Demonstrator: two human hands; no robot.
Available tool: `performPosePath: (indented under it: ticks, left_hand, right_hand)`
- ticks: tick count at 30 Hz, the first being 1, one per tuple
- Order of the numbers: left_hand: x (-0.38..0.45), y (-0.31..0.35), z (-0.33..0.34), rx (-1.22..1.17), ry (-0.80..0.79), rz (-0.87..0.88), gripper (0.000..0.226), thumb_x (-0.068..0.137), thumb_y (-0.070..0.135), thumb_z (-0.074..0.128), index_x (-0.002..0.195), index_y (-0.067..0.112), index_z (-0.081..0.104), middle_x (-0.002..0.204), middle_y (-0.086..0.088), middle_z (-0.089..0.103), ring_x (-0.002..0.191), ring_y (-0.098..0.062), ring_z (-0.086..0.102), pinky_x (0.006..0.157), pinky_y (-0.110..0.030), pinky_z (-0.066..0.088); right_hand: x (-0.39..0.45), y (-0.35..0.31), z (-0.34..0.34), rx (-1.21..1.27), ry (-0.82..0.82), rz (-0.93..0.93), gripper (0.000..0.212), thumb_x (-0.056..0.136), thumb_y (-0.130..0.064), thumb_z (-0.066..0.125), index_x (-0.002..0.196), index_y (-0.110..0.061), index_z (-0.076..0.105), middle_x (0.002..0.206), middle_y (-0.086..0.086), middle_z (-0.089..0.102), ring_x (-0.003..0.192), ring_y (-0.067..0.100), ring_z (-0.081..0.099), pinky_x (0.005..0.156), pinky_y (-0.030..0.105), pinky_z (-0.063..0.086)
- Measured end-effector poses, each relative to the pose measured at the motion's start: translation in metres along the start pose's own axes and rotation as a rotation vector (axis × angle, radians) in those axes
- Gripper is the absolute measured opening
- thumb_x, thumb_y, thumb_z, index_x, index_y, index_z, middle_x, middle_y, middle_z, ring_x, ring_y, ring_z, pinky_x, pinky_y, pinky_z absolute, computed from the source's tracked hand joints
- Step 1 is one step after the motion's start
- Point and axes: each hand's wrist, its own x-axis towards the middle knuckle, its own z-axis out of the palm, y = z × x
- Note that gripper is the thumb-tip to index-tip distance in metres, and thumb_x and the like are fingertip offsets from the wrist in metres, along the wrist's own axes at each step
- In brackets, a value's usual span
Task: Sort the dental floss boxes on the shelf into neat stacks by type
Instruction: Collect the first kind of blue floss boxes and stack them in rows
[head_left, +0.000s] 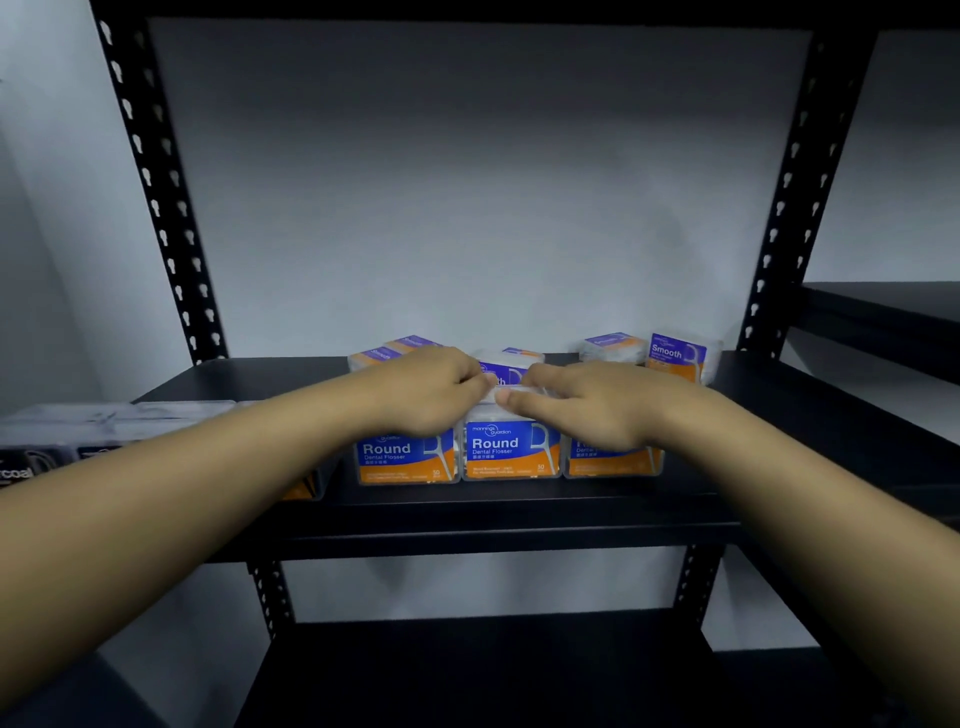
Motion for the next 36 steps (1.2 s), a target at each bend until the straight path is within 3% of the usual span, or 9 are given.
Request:
performPosePath:
  ticks: [3, 6, 10, 20, 24, 27, 29, 32, 36]
  left_hand:
    - [0.002, -0.003, 0.0, -0.021, 0.036, -0.024, 0.034, 0.108, 0.042, 0.034, 0.105, 0.02, 0.059, 0.106, 0.0, 0.068, 0.089, -0.011, 0.065, 0.068, -0.026, 0.049]
    - [0.006, -0.006, -0.005, -0.143, 0.063, -0.12, 0.043, 0.106, 0.045, 0.035, 0.11, 0.017, 0.067, 0.11, -0.002, 0.072, 0.095, -0.017, 0.069, 0.087, -0.036, 0.055]
    - [0.008, -0.002, -0.008, -0.285, 0.097, -0.191, 0.042, 0.107, 0.042, 0.039, 0.108, 0.016, 0.072, 0.117, -0.004, 0.072, 0.101, -0.02, 0.068, 0.089, -0.034, 0.054]
    - [-0.018, 0.0, 0.007, 0.044, 0.19, -0.126, 0.055, 0.105, 0.054, 0.025, 0.13, 0.019, 0.059, 0.122, -0.004, 0.066, 0.105, -0.017, 0.063, 0.087, -0.035, 0.055]
    - [-0.016, -0.003, 0.023, 0.086, 0.369, -0.07, 0.047, 0.107, 0.047, 0.026, 0.1, 0.017, 0.061, 0.104, -0.003, 0.067, 0.09, -0.014, 0.059, 0.078, -0.034, 0.046]
    - [-0.011, -0.004, 0.022, 0.047, 0.404, -0.072, 0.043, 0.108, 0.041, 0.029, 0.077, 0.02, 0.05, 0.075, 0.004, 0.052, 0.067, -0.009, 0.047, 0.059, -0.026, 0.034]
    - [-0.009, -0.006, 0.021, 0.024, 0.418, -0.066, 0.042, 0.108, 0.039, 0.031, 0.072, 0.022, 0.045, 0.072, 0.006, 0.048, 0.066, -0.01, 0.046, 0.054, -0.022, 0.029]
    - [-0.006, -0.011, 0.02, -0.008, 0.415, -0.055, 0.037, 0.108, 0.037, 0.035, 0.092, 0.015, 0.06, 0.093, -0.002, 0.062, 0.083, -0.013, 0.055, 0.055, -0.022, 0.034]
    - [-0.005, -0.013, 0.016, -0.059, 0.389, -0.074, 0.035, 0.107, 0.031, 0.037, 0.121, 0.015, 0.065, 0.122, -0.005, 0.067, 0.096, -0.01, 0.054, 0.056, -0.019, 0.037]
  right_hand:
    - [0.001, 0.001, 0.006, 0.004, 0.065, 0.002, 0.056, 0.1, -0.071, 0.025, 0.128, -0.033, 0.055, 0.132, -0.001, 0.067, 0.108, 0.017, 0.062, 0.088, 0.036, 0.048]
    - [0.002, 0.0, 0.009, -0.007, 0.128, 0.013, 0.057, 0.101, -0.069, 0.024, 0.128, -0.032, 0.059, 0.132, 0.0, 0.067, 0.114, 0.019, 0.062, 0.095, 0.038, 0.05]
    - [0.002, -0.002, 0.009, 0.006, 0.138, 0.019, 0.054, 0.102, -0.067, 0.028, 0.126, -0.032, 0.06, 0.131, -0.001, 0.067, 0.108, 0.016, 0.06, 0.091, 0.037, 0.05]
    - [0.004, 0.001, 0.008, 0.07, 0.172, 0.024, 0.051, 0.099, -0.07, 0.034, 0.119, -0.034, 0.063, 0.12, -0.004, 0.071, 0.098, 0.014, 0.064, 0.07, 0.027, 0.047]
    - [0.004, 0.004, 0.01, 0.102, 0.179, 0.003, 0.048, 0.1, -0.069, 0.031, 0.118, -0.036, 0.061, 0.122, -0.005, 0.071, 0.102, 0.014, 0.065, 0.081, 0.033, 0.052]
    - [0.005, 0.006, 0.01, 0.117, 0.181, 0.002, 0.048, 0.101, -0.068, 0.031, 0.121, -0.036, 0.06, 0.123, -0.006, 0.071, 0.103, 0.014, 0.066, 0.08, 0.033, 0.054]
    - [0.004, 0.008, 0.01, 0.123, 0.186, 0.009, 0.049, 0.101, -0.067, 0.032, 0.122, -0.034, 0.062, 0.123, -0.005, 0.071, 0.104, 0.015, 0.067, 0.087, 0.038, 0.057]
    - [0.004, 0.01, 0.008, 0.126, 0.182, 0.015, 0.049, 0.101, -0.066, 0.033, 0.124, -0.033, 0.062, 0.125, -0.004, 0.071, 0.105, 0.015, 0.067, 0.091, 0.041, 0.058]
    - [0.006, 0.012, 0.008, 0.139, 0.17, 0.002, 0.047, 0.102, -0.064, 0.035, 0.127, -0.033, 0.058, 0.128, -0.005, 0.069, 0.105, 0.012, 0.066, 0.082, 0.034, 0.057]
